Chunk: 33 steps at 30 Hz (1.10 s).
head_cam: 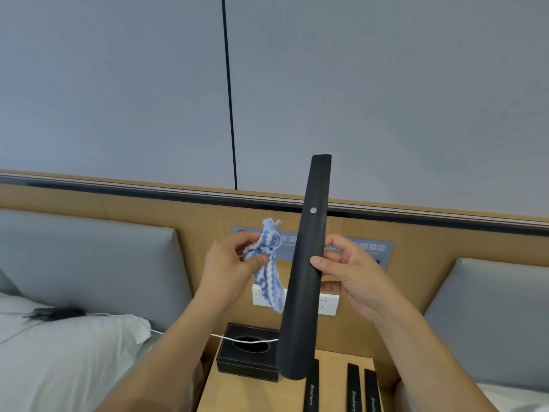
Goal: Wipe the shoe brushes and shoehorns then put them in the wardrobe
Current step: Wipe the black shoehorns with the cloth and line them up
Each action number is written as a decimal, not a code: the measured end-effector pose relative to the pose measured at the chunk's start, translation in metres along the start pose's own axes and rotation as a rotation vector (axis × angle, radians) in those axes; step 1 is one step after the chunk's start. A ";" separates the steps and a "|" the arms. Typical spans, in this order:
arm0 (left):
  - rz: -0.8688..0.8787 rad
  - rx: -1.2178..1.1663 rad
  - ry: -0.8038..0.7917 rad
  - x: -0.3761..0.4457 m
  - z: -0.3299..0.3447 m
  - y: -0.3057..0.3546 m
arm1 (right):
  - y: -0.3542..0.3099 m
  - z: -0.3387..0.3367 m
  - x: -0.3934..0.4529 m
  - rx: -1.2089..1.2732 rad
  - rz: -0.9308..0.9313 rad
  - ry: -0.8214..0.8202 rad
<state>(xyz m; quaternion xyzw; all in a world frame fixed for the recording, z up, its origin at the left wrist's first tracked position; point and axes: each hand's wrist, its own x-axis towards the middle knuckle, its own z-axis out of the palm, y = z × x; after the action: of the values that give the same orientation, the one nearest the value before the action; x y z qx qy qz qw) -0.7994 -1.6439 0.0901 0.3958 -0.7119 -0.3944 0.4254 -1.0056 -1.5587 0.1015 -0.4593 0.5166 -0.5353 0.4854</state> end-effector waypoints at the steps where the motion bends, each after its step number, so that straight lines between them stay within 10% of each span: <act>1: 0.056 0.052 0.034 0.001 -0.001 0.004 | 0.000 0.000 0.000 0.004 -0.001 0.004; 10: 0.441 0.561 0.174 0.002 0.017 0.044 | 0.001 0.013 0.003 -0.041 -0.053 -0.019; 18: 0.425 0.487 -0.010 -0.010 0.027 0.047 | 0.001 0.006 0.003 -0.011 -0.069 0.007; 33: 0.424 0.554 0.192 0.048 -0.006 0.087 | -0.007 0.010 -0.001 -0.151 -0.084 -0.119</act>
<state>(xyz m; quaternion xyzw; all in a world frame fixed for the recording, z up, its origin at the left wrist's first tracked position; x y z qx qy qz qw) -0.8292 -1.6555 0.1837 0.3749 -0.8149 -0.0506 0.4392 -0.9957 -1.5590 0.1087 -0.5468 0.5062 -0.4863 0.4564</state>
